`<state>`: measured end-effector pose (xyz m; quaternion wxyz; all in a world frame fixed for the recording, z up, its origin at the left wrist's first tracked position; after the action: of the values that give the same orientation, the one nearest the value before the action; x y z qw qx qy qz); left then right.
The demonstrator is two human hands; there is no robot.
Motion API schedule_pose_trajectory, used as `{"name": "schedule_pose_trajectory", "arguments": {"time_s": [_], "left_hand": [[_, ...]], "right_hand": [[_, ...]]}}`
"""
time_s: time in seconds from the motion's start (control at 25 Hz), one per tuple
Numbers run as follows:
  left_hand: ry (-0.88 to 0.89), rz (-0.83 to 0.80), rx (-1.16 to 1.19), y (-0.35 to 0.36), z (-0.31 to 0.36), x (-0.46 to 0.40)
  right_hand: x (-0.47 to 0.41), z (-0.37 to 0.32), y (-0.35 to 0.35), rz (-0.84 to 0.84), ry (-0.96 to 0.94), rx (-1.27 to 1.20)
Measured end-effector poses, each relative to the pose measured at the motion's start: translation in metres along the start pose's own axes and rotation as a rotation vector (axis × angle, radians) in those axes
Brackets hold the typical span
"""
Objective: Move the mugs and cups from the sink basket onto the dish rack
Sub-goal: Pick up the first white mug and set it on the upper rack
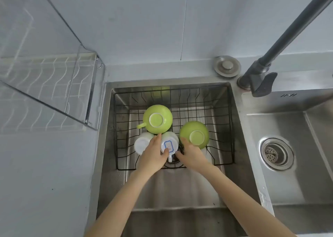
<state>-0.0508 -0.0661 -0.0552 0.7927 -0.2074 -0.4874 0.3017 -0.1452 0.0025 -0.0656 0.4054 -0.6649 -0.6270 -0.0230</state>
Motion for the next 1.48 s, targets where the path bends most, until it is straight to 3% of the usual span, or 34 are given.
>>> {"name": "schedule_pose_trajectory", "arguments": {"time_s": [0.28, 0.56, 1.04, 1.24, 1.48], "left_hand": [[-0.04, -0.079, 0.095, 0.025, -0.014, -0.018], [-0.044, -0.054, 0.126, 0.028, -0.021, -0.021], [0.042, 0.099, -0.013, 0.003, -0.002, 0.014], [0.158, 0.162, -0.048, -0.017, 0.015, 0.045], [0.274, 0.122, 0.092, -0.027, 0.027, 0.081]], "right_hand": [[-0.021, 0.011, 0.021, -0.008, 0.104, -0.146], [-0.024, 0.011, 0.019, 0.004, 0.109, -0.183], [0.007, -0.001, 0.005, 0.075, 0.117, -0.25], [0.035, -0.016, -0.012, 0.09, 0.03, -0.25], [0.071, -0.036, -0.03, 0.072, -0.17, -0.154]]}}
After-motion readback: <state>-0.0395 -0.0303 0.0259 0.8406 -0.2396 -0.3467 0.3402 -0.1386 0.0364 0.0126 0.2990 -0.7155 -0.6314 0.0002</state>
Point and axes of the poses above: each hand's wrist, its own x-axis away from the middle knuckle, its own y-axis out of the palm, z = x × y, the point moved 10 cm from there along -x, towards the middle knuckle, and after that the axes turned 11 degrees about -y, right-handed, at the moved point
